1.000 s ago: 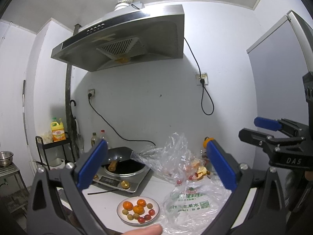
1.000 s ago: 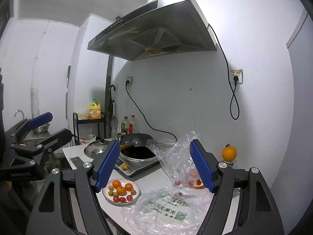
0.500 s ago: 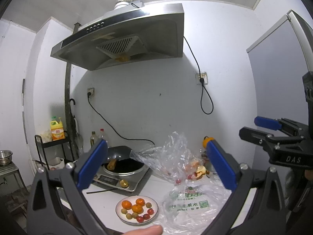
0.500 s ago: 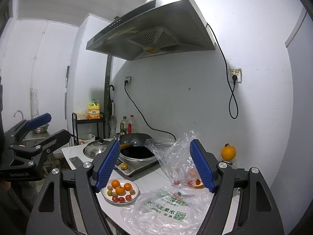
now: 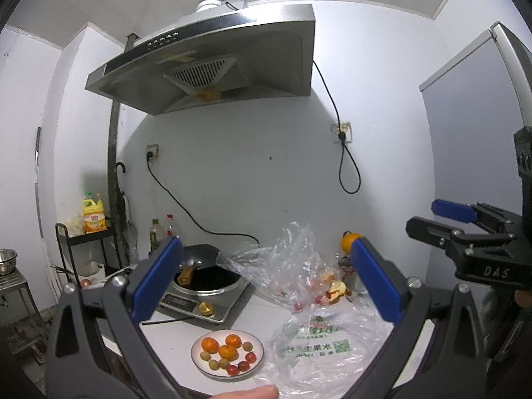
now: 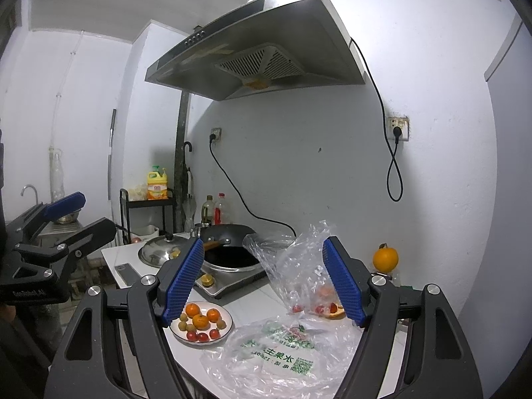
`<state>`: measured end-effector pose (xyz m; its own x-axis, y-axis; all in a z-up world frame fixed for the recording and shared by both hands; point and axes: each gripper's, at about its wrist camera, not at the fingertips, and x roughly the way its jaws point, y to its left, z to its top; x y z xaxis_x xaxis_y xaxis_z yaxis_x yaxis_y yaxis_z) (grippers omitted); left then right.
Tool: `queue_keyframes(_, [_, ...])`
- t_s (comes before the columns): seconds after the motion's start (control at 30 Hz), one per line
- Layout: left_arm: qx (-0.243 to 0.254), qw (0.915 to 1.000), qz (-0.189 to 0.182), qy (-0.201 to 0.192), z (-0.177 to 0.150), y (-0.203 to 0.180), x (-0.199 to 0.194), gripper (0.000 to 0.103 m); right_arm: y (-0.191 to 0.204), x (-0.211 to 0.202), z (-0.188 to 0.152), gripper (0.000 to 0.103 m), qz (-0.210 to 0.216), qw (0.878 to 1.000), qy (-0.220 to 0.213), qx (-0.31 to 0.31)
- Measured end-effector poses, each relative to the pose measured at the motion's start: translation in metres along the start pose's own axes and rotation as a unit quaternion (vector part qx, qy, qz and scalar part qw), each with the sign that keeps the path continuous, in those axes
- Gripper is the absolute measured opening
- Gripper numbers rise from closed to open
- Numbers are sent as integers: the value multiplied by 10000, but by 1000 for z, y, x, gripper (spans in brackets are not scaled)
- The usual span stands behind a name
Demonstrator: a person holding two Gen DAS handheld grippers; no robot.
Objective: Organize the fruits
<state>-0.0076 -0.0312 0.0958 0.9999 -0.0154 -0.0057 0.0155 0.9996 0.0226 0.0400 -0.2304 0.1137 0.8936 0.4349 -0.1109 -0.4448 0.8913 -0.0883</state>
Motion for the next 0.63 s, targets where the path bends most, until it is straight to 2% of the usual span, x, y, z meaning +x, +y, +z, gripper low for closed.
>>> queue_keyframes(0.57, [-26, 10000, -73, 40, -1, 1, 3, 102, 0, 1, 0, 77, -21, 10000, 35, -34])
queue_keyframes(0.63, [-54, 9998, -170, 65, -1, 1, 4, 102, 0, 1, 0, 77, -29, 10000, 46, -37])
